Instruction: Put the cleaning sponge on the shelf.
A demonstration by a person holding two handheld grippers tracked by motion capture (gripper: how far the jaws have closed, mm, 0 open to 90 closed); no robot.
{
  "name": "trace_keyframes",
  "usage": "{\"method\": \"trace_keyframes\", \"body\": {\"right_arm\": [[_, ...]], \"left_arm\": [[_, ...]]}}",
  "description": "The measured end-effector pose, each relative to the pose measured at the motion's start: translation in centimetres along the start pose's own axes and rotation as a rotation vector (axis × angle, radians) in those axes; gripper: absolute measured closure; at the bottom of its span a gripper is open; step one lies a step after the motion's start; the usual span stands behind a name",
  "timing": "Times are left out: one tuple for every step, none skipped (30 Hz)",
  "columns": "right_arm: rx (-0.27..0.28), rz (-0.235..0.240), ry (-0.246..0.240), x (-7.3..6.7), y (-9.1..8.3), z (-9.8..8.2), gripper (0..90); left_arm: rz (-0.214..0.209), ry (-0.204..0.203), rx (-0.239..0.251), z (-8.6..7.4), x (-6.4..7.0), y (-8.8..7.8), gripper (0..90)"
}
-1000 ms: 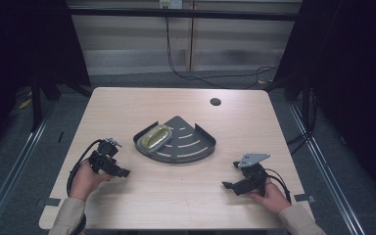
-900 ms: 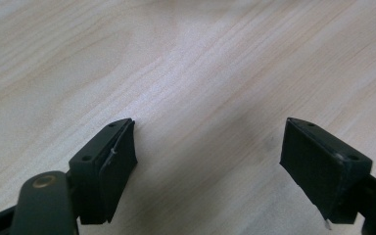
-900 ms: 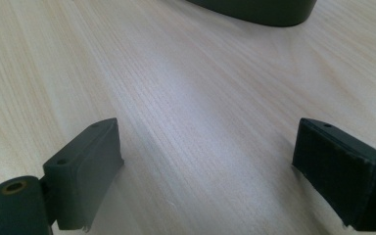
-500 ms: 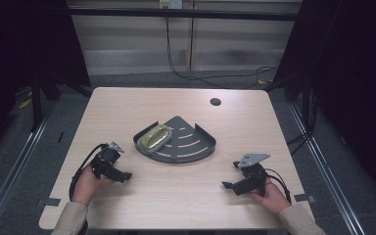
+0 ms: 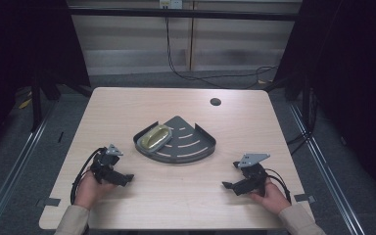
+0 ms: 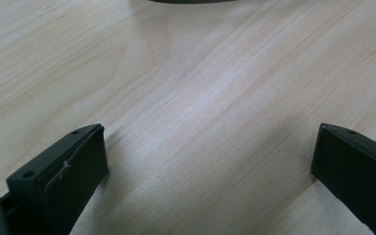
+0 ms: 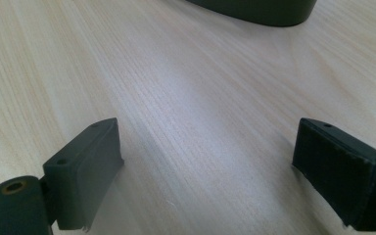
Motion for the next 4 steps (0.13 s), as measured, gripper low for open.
{"method": "trace_keyframes", "body": {"right_arm": [[0.000,-0.002,-0.001,0.02,0.00,0.00,10.2],[0.001,0.000,0.000,0.00,0.00,0.00,10.2],[0.000,0.000,0.000,0.00,0.00,0.00,10.2],[0.001,0.000,0.000,0.00,0.00,0.00,10.3]], "left_arm": [[0.005,0.002,0.000,0.00,-0.04,-0.02,0.0],[0.003,0.001,0.001,-0.01,-0.03,-0.02,0.0],[0.002,0.001,0.004,-0.01,-0.02,-0.01,0.0],[0.003,0.005,0.003,-0.01,-0.05,-0.03,0.0]]}}
Point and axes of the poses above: each handheld gripper's, and its own axes: y roughly forward along the jaws, z roughly out of its top, x roughly to its right, the point moved 8 cm from there along y, roughly forward along the jaws, and after that the axes turned 15 degrees about -z, right-handed, at the moved point
